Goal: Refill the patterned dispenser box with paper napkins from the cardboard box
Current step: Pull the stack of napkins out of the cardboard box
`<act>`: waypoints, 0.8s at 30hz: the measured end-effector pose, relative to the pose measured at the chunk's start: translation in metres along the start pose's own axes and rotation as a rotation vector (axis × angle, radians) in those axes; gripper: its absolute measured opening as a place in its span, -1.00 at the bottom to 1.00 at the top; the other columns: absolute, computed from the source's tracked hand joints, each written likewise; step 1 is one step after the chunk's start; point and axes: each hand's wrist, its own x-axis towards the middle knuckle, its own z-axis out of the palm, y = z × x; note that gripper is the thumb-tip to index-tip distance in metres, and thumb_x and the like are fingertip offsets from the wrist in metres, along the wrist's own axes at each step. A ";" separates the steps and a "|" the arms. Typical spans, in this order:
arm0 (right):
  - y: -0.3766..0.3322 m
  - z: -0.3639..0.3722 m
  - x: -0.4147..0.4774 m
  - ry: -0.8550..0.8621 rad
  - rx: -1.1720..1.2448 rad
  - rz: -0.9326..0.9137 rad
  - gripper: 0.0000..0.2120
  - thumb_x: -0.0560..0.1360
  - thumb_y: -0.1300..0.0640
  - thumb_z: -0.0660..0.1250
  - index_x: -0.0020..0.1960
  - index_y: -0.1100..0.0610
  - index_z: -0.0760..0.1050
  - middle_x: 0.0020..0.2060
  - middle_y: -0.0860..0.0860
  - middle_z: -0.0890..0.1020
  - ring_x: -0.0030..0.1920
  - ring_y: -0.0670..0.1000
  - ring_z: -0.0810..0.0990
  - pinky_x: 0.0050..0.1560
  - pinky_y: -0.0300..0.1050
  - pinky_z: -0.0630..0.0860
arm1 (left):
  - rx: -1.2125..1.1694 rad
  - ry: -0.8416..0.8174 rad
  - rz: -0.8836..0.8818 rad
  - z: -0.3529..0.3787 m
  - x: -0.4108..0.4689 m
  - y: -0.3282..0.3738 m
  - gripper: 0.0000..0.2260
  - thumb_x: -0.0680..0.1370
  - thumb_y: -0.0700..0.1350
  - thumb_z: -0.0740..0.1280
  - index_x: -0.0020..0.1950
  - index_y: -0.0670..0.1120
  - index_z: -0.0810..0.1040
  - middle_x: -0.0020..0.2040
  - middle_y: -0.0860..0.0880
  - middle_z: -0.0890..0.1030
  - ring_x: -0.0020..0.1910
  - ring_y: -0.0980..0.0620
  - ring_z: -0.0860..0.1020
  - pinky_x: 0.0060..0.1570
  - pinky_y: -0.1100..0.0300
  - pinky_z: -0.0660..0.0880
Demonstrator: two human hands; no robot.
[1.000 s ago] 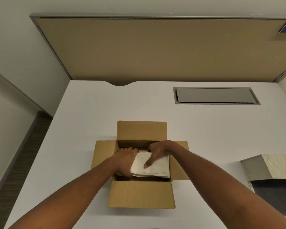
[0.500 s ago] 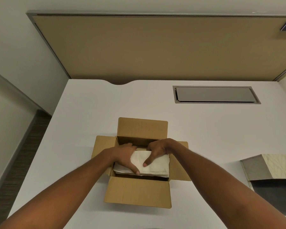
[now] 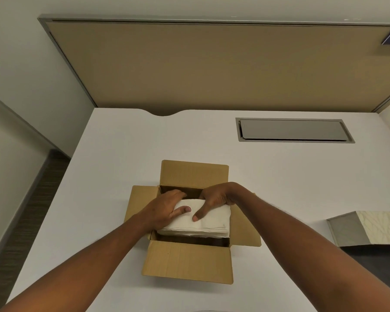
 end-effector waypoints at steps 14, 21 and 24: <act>-0.001 -0.004 -0.043 0.059 -0.117 -0.091 -0.49 0.46 -0.08 0.42 0.31 0.14 0.46 0.09 0.05 0.62 0.12 0.13 0.64 0.09 -0.04 0.61 | -0.339 -0.175 -0.133 -0.027 0.003 -0.005 -0.39 0.27 0.43 0.35 0.21 0.16 0.47 0.15 0.14 0.55 0.07 0.11 0.54 0.01 0.22 0.57; 0.007 0.004 -0.071 0.138 -0.124 -0.168 -0.52 0.40 -0.07 0.49 0.24 0.13 0.53 0.10 0.04 0.67 0.05 0.08 0.67 0.09 0.00 0.63 | -0.526 -0.109 -0.160 -0.030 -0.007 -0.003 0.01 -0.05 0.50 0.42 0.33 0.11 0.38 0.27 0.04 0.46 0.22 0.06 0.47 -0.06 0.38 0.47; 0.007 0.009 -0.084 0.161 -0.127 -0.187 -0.52 0.40 -0.07 0.50 0.22 0.12 0.54 0.10 0.04 0.67 0.05 0.07 0.68 0.11 0.02 0.63 | -0.561 -0.111 -0.157 -0.031 -0.015 0.000 0.12 -0.06 0.46 0.46 0.41 0.04 0.31 0.31 -0.02 0.46 0.24 -0.02 0.48 0.02 0.31 0.51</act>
